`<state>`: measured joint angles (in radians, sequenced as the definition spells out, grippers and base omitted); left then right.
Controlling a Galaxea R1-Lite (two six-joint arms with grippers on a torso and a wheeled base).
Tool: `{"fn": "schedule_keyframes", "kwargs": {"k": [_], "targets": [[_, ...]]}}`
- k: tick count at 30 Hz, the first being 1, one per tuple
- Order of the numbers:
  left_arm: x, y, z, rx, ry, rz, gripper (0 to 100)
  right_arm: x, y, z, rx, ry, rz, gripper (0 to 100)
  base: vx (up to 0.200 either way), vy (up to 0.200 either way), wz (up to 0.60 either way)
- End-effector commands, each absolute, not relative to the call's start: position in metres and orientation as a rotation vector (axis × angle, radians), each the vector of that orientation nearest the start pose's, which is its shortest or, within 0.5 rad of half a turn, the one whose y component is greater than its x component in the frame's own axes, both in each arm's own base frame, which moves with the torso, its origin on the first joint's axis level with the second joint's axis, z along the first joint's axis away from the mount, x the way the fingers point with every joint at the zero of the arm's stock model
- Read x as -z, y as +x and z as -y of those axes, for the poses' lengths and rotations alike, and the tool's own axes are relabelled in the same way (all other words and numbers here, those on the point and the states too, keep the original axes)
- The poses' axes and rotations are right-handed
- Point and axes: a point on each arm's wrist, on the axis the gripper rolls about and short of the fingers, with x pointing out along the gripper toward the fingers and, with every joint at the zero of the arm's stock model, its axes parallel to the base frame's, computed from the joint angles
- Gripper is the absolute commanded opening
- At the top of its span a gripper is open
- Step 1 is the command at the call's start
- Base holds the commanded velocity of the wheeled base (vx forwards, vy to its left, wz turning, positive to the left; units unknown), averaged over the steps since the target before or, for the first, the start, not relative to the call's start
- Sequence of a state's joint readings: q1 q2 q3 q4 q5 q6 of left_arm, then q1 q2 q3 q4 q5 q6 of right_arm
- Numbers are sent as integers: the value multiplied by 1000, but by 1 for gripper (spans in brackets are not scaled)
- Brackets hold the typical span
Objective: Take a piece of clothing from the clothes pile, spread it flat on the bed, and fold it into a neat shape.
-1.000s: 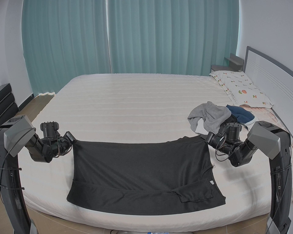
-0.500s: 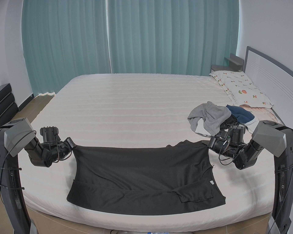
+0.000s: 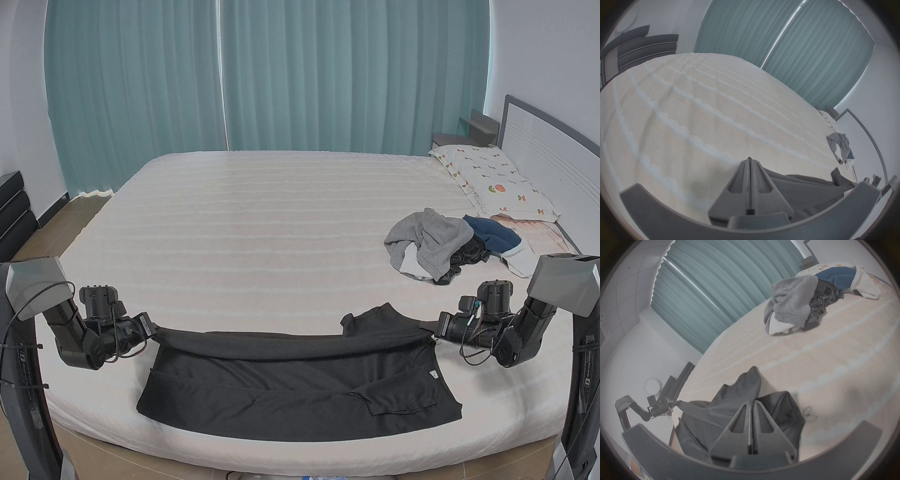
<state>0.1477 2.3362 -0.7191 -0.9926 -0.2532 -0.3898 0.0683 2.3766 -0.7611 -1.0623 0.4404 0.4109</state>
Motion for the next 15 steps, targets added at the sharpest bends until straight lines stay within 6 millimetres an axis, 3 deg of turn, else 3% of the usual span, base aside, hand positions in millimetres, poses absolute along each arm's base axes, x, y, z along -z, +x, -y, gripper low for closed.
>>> {"fn": "schedule_keyframes", "kwargs": {"k": [1, 10, 15], "targets": [[32, 333, -44, 5, -446, -679, 0, 32, 348, -32, -383, 450, -707, 0, 0, 0, 0], [42, 310, -40, 28, -369, -737, 0, 43, 331, -30, -388, 415, -731, 0, 0, 0, 0], [42, 308, -42, 29, -354, -737, 0, 45, 325, -29, -390, 415, -729, 0, 0, 0, 0]]}}
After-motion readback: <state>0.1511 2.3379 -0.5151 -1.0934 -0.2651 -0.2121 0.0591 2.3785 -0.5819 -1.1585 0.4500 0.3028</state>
